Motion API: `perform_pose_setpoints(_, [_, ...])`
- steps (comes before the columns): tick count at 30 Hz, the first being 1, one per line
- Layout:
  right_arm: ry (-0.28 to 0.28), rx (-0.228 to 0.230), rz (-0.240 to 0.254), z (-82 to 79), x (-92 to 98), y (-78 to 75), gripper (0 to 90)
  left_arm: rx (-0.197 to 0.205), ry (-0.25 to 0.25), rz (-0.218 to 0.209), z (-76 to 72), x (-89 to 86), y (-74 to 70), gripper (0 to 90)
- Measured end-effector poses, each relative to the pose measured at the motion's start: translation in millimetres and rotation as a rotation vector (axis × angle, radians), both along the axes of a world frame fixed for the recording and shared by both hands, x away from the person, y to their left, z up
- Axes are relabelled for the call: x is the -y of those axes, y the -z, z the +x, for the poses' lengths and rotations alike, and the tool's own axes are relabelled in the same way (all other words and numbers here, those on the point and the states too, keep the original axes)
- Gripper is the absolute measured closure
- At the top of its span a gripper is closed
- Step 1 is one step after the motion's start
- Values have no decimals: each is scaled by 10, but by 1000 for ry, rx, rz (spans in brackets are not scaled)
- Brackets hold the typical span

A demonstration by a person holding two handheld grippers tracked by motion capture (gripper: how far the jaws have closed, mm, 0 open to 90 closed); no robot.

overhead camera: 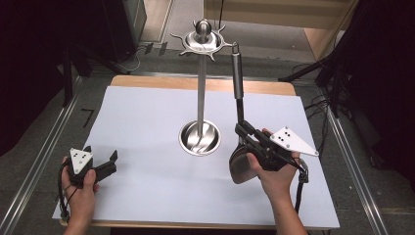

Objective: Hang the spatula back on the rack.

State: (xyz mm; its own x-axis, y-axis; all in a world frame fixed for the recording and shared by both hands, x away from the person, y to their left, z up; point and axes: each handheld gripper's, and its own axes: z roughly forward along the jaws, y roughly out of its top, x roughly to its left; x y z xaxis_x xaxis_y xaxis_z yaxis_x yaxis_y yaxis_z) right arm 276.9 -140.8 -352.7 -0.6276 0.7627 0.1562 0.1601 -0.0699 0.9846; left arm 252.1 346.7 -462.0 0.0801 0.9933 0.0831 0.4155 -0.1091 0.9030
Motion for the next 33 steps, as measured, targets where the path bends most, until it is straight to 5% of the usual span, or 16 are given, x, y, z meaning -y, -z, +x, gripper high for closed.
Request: perform_pose_setpoints(33, [-32, -10, -21, 285, -127, 79, 772, -2, -4, 2, 3, 1, 2, 139])
